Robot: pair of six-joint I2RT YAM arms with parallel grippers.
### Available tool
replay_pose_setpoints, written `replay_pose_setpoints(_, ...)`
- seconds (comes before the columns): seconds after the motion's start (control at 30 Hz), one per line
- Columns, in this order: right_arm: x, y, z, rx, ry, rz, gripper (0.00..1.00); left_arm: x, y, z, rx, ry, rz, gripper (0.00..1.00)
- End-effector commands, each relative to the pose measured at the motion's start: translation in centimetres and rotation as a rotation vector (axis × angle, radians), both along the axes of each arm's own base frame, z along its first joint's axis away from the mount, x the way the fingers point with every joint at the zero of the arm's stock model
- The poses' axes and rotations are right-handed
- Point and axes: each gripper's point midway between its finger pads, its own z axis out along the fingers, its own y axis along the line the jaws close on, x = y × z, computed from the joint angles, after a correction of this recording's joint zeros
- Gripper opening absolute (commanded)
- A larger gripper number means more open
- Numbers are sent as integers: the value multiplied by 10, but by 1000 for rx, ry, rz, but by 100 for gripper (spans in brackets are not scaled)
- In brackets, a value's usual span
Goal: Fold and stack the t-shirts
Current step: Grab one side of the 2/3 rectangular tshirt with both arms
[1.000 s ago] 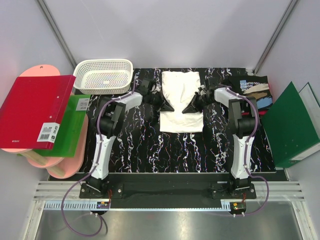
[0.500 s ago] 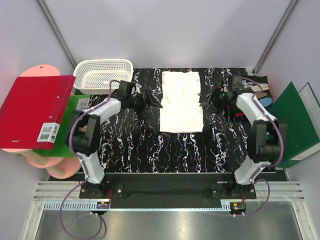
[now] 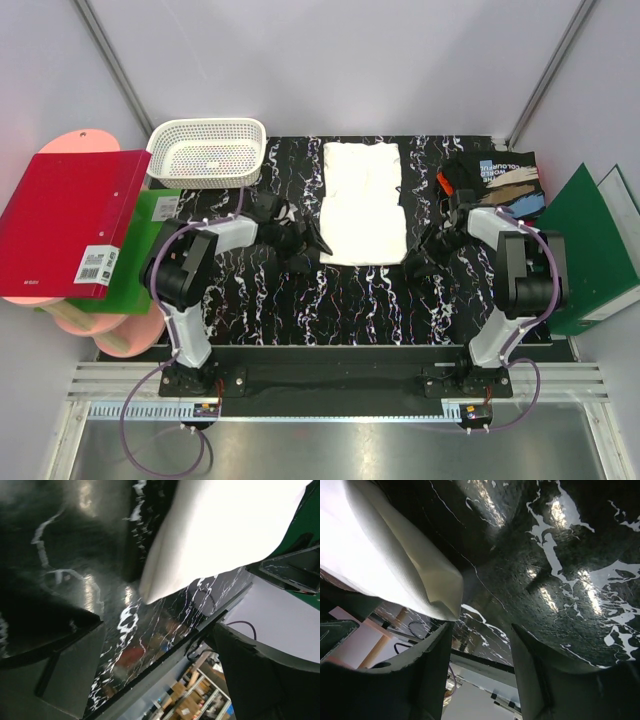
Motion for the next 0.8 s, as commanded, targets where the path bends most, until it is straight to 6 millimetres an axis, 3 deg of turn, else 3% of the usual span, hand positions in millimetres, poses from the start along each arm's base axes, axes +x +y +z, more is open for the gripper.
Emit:
replay_pose_setpoints(0.0, 11, -2, 10, -18, -47, 23, 57, 22, -17, 4, 10, -100, -26, 99)
replay_pose_setpoints(0.27, 31, 7, -5, 38, -26, 5, 56, 36, -39, -10, 14, -71, -61, 98)
replay_pose_setpoints(0.37, 40, 15, -5, 83, -29, 10, 53, 37, -41, -16, 18, -51, -69, 89)
replay_pose_setpoints(0.47, 51, 24, -4, 114, -34, 27, 50, 36, -43, -18, 8, -32, -74, 56)
replay_pose_setpoints(0.53, 56, 34, -5, 119, -38, 53, 50, 34, -42, -21, 14, -20, -78, 28)
replay_pose_setpoints(0.6, 57, 44, -6, 125, -35, 76, 50, 32, -42, -23, 16, -13, -82, 15)
replay_pose_setpoints(0.63, 59, 47, -5, 130, -33, 80, 50, 30, -41, -24, 22, -4, -85, 1)
replay_pose_setpoints(0.77, 57, 51, -3, 119, -31, 80, 48, 29, -40, -26, 25, -2, -89, 0)
